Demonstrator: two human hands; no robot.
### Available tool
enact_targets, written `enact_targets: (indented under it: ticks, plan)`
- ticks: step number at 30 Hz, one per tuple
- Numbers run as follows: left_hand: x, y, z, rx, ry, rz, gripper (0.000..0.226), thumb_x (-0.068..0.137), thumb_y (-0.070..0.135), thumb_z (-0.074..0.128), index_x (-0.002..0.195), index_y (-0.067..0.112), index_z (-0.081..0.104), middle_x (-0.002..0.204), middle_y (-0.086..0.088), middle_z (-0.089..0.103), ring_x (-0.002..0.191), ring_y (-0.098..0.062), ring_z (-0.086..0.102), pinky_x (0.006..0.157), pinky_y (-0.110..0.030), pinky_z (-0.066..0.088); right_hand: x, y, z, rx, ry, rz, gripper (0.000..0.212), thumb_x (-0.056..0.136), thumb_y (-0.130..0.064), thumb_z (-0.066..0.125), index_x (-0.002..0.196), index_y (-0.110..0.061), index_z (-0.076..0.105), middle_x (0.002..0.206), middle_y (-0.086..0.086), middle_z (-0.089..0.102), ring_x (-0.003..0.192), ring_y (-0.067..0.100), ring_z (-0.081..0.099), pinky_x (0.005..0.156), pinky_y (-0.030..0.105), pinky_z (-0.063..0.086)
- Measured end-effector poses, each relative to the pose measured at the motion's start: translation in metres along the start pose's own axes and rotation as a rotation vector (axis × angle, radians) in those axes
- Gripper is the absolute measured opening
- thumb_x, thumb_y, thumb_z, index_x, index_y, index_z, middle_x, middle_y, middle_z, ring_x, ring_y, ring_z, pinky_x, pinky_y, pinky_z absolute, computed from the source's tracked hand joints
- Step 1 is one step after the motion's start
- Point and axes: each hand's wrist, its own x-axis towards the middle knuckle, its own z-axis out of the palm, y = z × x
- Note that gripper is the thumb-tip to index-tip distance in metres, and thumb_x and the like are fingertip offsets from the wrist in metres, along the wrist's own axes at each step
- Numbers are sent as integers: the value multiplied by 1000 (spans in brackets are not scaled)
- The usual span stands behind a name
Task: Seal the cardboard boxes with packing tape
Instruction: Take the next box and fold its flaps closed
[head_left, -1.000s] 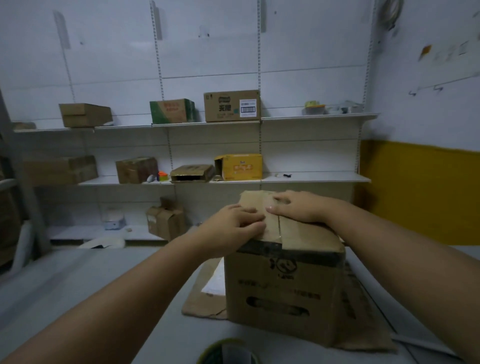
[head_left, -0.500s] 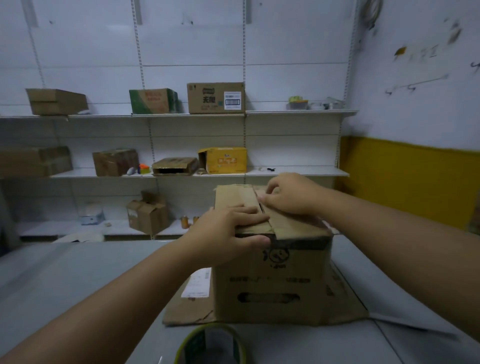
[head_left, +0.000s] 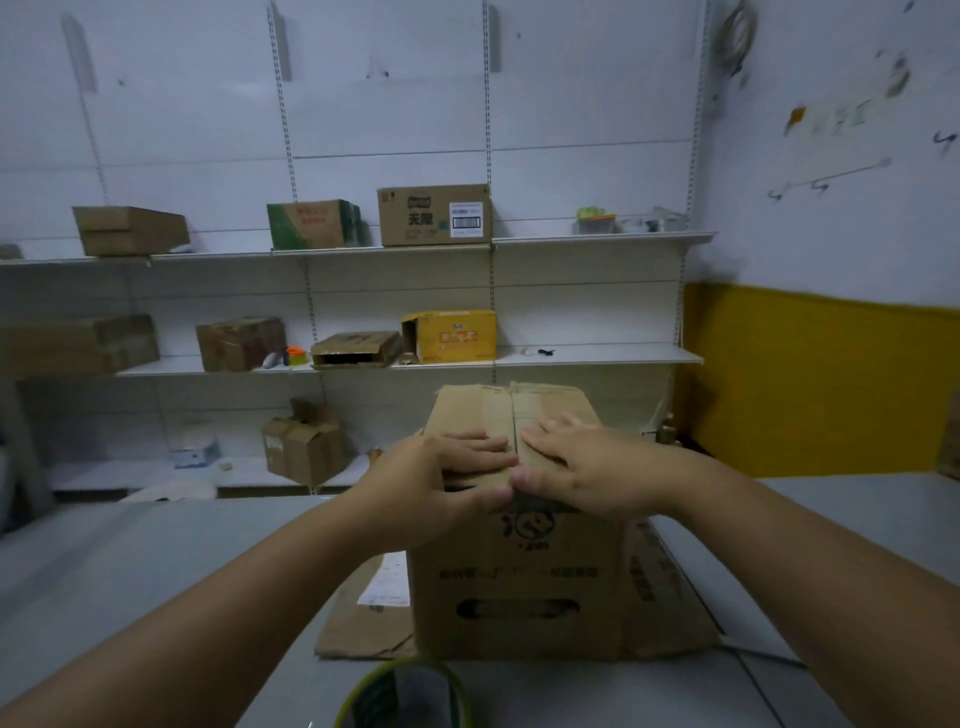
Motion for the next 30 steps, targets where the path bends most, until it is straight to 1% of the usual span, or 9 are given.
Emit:
enact_targets:
  ticks: [3, 6, 13, 19, 22, 24, 26, 28, 30]
  plan:
    - [3, 1, -2, 123, -59, -28, 51, 87, 56, 47, 136, 45, 40, 145, 23, 35, 134, 5, 23, 111, -33, 27, 1, 1, 1, -15, 15, -15, 82, 85, -73, 23, 152, -27, 9, 160, -6, 1, 146, 14, -3, 119, 43, 10]
    - [4, 3, -3, 157, -84, -40, 53, 87, 58, 44, 138, 45, 36, 146, 25, 32, 138, 2, 16, 113, -38, 22, -2, 3, 2, 4, 42, -38, 79, 86, -72, 29, 151, -30, 11, 159, -9, 3, 146, 10, 1, 119, 42, 12]
    - [0, 3, 6, 185, 43, -111, 60, 82, 57, 52, 138, 38, 38, 149, 16, 32, 141, -6, 18, 111, -37, 24, -7, 10, 9, 128, 165, -109, 74, 85, -61, 52, 148, -33, 25, 156, -17, 19, 142, 2, 15, 112, 26, 15]
    - [-1, 3, 5, 56, 93, -119, 59, 80, 57, 55, 135, 38, 43, 146, 19, 36, 140, -4, 19, 112, -38, 21, -13, 14, 11, 323, 218, -114, 66, 84, -51, 61, 143, -32, 39, 151, -19, 30, 139, -1, 21, 110, 22, 16]
    - [-3, 0, 0, 168, -39, -45, 69, 74, 73, 48, 137, 46, 33, 149, 22, 28, 142, -5, 13, 113, -41, 21, -15, 11, 10, 228, 174, -128, 75, 80, -64, 54, 146, -35, 32, 154, -19, 23, 141, 0, 15, 116, 29, 14]
    - [-3, 1, -5, 147, -113, -22, 54, 81, 73, 31, 132, 55, 27, 148, 26, 25, 141, -3, 11, 112, -38, 17, -14, 9, 9, 51, 112, -139, 81, 77, -73, 34, 148, -36, 22, 156, -20, 13, 143, 1, 7, 118, 44, 4]
    - [0, 3, -4, 53, -94, -59, 33, 95, 57, 23, 127, 58, 30, 144, 29, 26, 139, -1, 13, 112, -36, 15, -11, 10, 8, 19, 95, -145, 68, 87, -63, 15, 149, -36, 18, 156, -19, 9, 144, 2, 3, 116, 51, -8]
    - [4, 4, 1, 108, -44, -67, 36, 97, 49, 27, 131, 51, 38, 146, 24, 31, 140, -2, 17, 113, -38, 19, -7, 11, 9, 97, 104, -143, 52, 98, -48, 11, 148, -36, 20, 157, -17, 10, 143, -1, 3, 117, 47, -9]
    - [7, 1, 7, 254, 0, -42, 42, 93, 55, 30, 133, 47, 39, 146, 21, 35, 140, -3, 20, 116, -45, 16, -6, 12, 10, 96, 120, -145, 47, 101, -44, 17, 147, -37, 21, 156, -19, 12, 142, -3, 4, 118, 43, -6]
